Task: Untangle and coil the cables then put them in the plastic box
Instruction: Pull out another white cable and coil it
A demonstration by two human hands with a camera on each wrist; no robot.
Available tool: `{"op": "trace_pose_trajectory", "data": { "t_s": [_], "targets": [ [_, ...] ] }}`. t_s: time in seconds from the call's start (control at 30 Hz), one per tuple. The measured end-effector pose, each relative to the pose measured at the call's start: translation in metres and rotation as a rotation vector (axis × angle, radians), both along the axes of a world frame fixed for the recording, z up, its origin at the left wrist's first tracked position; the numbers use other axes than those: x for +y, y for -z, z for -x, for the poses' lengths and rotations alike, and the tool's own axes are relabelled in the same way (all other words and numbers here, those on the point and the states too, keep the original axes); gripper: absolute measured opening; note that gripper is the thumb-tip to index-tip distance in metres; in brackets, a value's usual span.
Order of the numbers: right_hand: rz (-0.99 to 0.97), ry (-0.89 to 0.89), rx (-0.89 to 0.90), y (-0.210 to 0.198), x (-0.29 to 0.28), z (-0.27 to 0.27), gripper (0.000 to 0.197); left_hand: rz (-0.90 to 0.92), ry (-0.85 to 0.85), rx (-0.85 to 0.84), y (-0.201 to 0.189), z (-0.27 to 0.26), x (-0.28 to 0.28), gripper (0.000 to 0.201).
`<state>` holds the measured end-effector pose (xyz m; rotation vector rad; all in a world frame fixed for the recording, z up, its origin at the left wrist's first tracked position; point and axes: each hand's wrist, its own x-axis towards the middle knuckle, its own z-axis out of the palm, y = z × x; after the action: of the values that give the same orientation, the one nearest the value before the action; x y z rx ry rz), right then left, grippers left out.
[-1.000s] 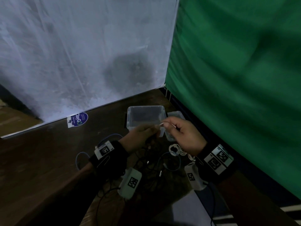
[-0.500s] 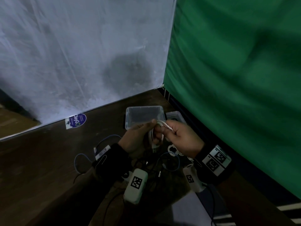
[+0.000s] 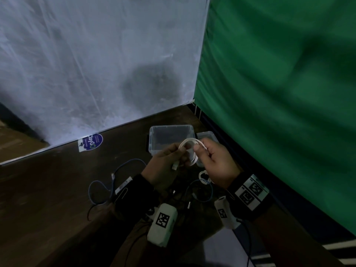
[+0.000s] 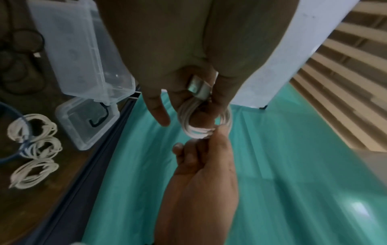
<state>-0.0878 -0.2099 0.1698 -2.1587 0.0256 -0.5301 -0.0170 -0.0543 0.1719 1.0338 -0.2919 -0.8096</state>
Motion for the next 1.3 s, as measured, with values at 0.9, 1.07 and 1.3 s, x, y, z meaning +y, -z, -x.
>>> {"op": "trace_pose_trajectory", "data": {
  "t_s": [0.9,1.07,1.3],
  "targets": [
    [-0.511,-0.217,0.306,-0.019,-0.011,0.002,0.039,-0.254,-0.031,-0.399,-0.001,-0.005,-0.006,0.006],
    [-0.582,-0.115,0.157,-0.014,0.001,0.001,0.022,-0.294,-0.065,-0.623,0.004,-0.003,-0.010,0.009],
    [-0.557,-0.128,0.151,-0.010,-0.004,-0.002,0.013,-0.237,-0.061,-0.643,0.002,0.003,-0.012,0.008]
  ]
}}
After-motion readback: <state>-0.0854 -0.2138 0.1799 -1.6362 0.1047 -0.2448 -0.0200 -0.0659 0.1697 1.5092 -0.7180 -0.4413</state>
